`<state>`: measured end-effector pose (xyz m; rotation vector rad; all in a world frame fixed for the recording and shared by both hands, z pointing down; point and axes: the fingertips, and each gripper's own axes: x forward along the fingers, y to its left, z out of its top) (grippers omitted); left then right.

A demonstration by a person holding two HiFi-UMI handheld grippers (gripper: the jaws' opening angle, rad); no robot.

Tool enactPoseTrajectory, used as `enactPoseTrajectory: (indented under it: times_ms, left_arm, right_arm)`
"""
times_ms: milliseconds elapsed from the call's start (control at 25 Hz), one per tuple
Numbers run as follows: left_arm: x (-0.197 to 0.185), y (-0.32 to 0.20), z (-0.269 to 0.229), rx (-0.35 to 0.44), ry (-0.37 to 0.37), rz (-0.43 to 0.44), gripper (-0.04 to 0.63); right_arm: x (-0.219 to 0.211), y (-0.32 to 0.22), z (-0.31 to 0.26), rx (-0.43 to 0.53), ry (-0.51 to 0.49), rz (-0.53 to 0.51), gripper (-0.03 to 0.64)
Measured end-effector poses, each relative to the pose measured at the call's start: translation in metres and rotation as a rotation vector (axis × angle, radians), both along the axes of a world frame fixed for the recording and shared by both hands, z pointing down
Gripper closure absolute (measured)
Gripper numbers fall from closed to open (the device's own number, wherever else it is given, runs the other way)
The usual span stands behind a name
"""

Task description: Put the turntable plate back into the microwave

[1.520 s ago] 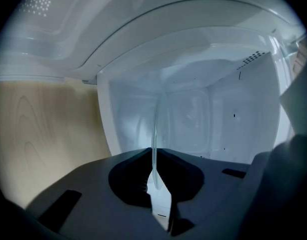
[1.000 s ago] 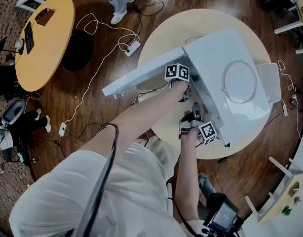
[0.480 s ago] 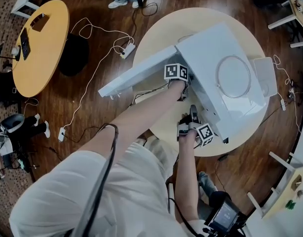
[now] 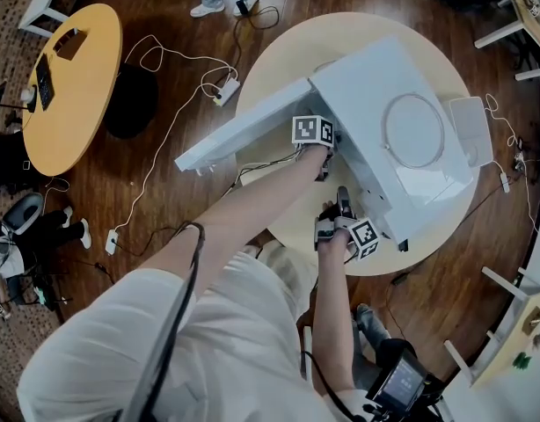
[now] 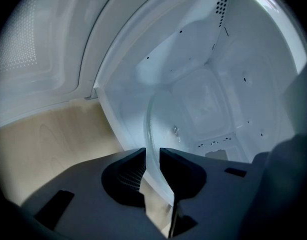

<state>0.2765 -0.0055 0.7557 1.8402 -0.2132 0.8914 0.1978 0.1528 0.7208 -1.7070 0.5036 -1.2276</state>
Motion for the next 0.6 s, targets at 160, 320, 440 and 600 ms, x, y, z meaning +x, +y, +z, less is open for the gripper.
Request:
enactPoseTrajectory:
  times_ms: [160, 320, 440, 600]
  left_arm:
    - [-0.004, 0.002, -0.003, -0.014, 0.012, -0.024, 0.526]
    - [-0.013, 0.003, -0.006, -0.022, 0.022, -0.033, 0.526]
    - [-0.025, 0.006, -0.006, -0.033, 0.022, -0.03, 0.526]
    - [-0.046, 0.012, -0.009, -0.046, 0.04, -0.017, 0.526]
  right_arm:
    - [-0.001, 0.002, 0.0, -0.018, 0.01, -0.019, 0.518]
    - [-0.006, 0.005, 0.003, -0.053, 0.014, -0.041, 0.518]
    - [-0.01, 0.007, 0.002, -0.076, 0.019, -0.057, 0.518]
    - [-0.017, 0.01, -0.004, -0.103, 0.046, -0.071, 0.518]
